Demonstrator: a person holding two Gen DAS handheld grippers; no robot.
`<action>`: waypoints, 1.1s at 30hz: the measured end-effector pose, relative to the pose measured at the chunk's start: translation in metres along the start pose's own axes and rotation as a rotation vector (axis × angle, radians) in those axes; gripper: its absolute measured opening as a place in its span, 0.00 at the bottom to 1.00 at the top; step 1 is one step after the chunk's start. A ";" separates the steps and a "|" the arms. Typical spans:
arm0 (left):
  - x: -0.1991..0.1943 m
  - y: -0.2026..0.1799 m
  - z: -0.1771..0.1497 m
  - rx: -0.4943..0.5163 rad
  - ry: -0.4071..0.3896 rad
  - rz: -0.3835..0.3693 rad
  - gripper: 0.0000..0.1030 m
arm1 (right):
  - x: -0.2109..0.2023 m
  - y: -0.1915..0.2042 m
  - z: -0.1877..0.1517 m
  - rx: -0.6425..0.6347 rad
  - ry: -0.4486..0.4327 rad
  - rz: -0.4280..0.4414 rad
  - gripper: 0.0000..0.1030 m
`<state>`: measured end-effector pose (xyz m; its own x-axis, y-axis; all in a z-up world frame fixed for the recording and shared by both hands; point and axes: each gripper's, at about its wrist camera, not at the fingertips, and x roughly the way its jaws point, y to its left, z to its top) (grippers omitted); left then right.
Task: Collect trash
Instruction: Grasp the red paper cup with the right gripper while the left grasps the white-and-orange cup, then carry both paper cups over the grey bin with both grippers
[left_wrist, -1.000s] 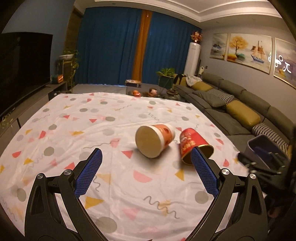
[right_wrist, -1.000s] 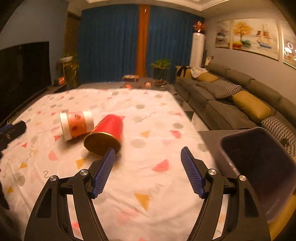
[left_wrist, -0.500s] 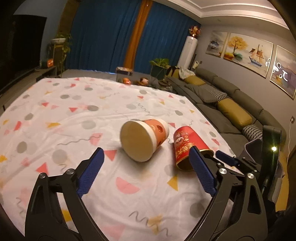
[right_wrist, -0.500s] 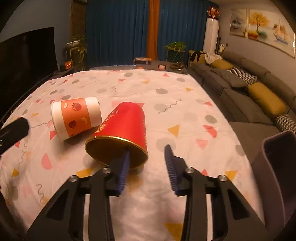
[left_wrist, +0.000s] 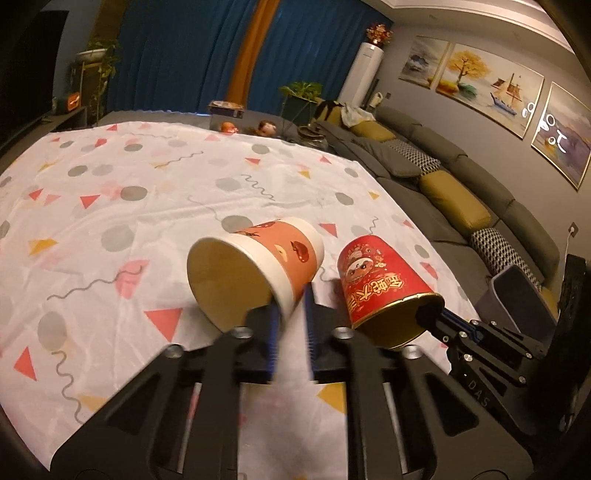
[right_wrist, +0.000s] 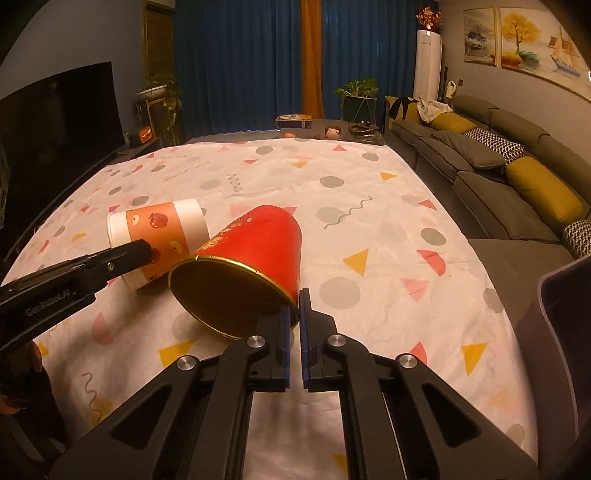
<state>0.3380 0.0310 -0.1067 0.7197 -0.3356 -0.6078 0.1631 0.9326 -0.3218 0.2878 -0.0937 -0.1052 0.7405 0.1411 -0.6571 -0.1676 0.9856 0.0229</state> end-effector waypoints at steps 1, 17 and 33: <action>0.000 -0.001 0.000 0.001 -0.001 -0.006 0.05 | -0.001 0.000 0.000 0.001 -0.003 -0.003 0.05; -0.055 -0.061 -0.012 0.126 -0.073 -0.046 0.02 | -0.079 -0.047 -0.014 0.091 -0.131 -0.069 0.05; -0.056 -0.257 -0.049 0.368 -0.029 -0.316 0.02 | -0.199 -0.196 -0.079 0.339 -0.259 -0.362 0.05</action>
<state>0.2227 -0.1966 -0.0253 0.6136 -0.6114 -0.4997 0.6011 0.7721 -0.2065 0.1217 -0.3223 -0.0382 0.8549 -0.2357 -0.4622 0.3141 0.9442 0.0994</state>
